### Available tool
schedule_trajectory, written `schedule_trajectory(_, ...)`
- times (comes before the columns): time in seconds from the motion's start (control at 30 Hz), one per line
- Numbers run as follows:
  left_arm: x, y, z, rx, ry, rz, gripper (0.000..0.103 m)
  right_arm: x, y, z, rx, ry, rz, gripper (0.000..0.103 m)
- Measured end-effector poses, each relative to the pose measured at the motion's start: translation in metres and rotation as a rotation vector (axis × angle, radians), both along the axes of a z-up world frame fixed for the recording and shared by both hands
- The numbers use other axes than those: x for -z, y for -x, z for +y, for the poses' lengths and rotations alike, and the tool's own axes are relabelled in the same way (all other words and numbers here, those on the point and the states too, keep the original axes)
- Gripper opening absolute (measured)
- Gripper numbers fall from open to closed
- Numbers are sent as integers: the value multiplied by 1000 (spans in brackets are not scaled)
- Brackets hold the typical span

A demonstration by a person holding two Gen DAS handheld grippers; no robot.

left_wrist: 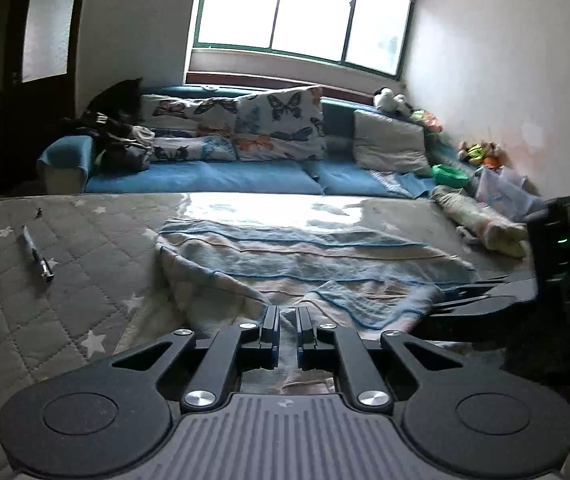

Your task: Fold towel

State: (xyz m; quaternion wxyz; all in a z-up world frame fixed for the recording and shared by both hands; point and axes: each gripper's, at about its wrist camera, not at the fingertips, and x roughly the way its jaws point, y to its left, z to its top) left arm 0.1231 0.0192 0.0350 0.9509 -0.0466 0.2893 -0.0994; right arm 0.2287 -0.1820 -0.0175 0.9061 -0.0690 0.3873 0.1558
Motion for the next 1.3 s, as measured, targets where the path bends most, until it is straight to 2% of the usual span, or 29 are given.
schedule_trajectory(0.17,2,2,-29,138,-63,-18,13,1,-5,4,-3,14,-4,42)
schedule_trajectory(0.23,5,2,-44,177,-96,-28,26,1,-6,5,-6,26,-9,39)
schedule_trajectory(0.27,8,0,-51,193,-115,-30,40,1,-7,7,-11,39,-13,36)
schedule_trajectory(0.3,11,-3,-56,206,-132,-26,42,1,-8,7,-17,46,-15,34)
schedule_trajectory(0.37,18,-12,-62,220,-147,-8,42,1,-8,4,-26,45,-15,29)
schedule_trajectory(0.43,24,-21,-66,225,-152,12,37,1,-9,1,-24,40,-14,24)
schedule_trajectory(0.5,29,-29,-66,218,-142,34,11,0,-9,-2,-20,27,-11,20)
schedule_trajectory(0.63,24,-33,-43,131,-52,26,4,-1,-8,-4,1,14,-2,21)
schedule_trajectory(0.73,12,-27,-18,38,5,-5,3,-2,-8,0,12,8,0,28)
schedule_trajectory(0.8,5,-19,0,-23,40,-27,3,-1,-8,5,13,4,1,41)
schedule_trajectory(0.87,0,-8,19,-85,58,-46,3,2,-7,12,14,25,-11,43)
schedule_trajectory(0.93,-3,3,38,-143,68,-62,3,4,-4,20,5,78,-35,40)
schedule_trajectory(0.97,-3,9,48,-172,71,-65,3,5,-2,25,-5,108,-55,31)
schedule_trajectory(1.0,-3,16,59,-201,73,-67,3,5,-1,26,-10,118,-62,16)
schedule_trajectory(1.07,-3,25,79,-257,79,-63,3,3,1,22,1,134,-69,6)
schedule_trajectory(1.3,1,66,133,-402,107,-44,3,-36,40,-19,54,11,-135,2)
